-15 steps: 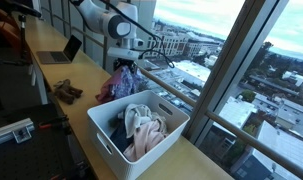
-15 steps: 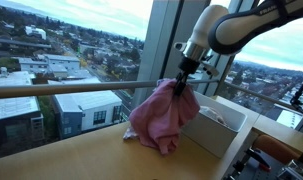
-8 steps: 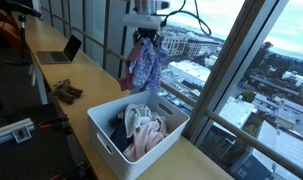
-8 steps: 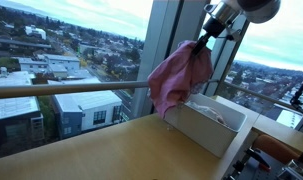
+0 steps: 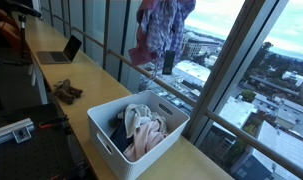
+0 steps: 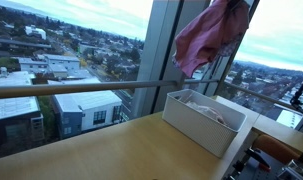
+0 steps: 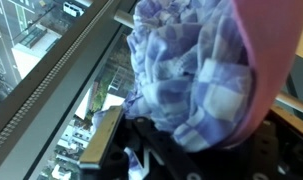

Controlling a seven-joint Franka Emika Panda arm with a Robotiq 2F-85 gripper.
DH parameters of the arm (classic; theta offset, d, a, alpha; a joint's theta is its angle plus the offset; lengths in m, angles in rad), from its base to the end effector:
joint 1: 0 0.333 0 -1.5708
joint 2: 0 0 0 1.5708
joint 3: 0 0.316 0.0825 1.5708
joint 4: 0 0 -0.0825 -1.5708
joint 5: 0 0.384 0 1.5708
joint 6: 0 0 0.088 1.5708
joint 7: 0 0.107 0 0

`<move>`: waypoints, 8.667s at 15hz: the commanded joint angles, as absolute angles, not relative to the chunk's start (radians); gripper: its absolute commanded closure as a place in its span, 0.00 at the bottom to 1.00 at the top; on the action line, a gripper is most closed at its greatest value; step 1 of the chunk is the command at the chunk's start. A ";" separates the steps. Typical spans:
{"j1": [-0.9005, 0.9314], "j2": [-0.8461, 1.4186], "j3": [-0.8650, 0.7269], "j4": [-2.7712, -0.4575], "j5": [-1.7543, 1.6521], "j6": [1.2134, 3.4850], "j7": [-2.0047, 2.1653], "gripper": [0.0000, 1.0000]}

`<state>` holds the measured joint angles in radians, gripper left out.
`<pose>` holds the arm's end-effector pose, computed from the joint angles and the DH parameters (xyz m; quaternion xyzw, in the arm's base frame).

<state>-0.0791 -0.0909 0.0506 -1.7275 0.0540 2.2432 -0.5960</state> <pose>0.5753 -0.0134 0.6745 0.9185 0.2583 0.2911 0.0699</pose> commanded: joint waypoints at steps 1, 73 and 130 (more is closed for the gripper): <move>-0.060 -0.192 -0.027 -1.703 0.083 2.134 -0.639 1.00; 0.005 0.001 0.061 -2.181 0.135 2.403 -0.678 0.00; -0.045 0.408 0.287 -1.857 -0.015 2.526 -0.433 1.00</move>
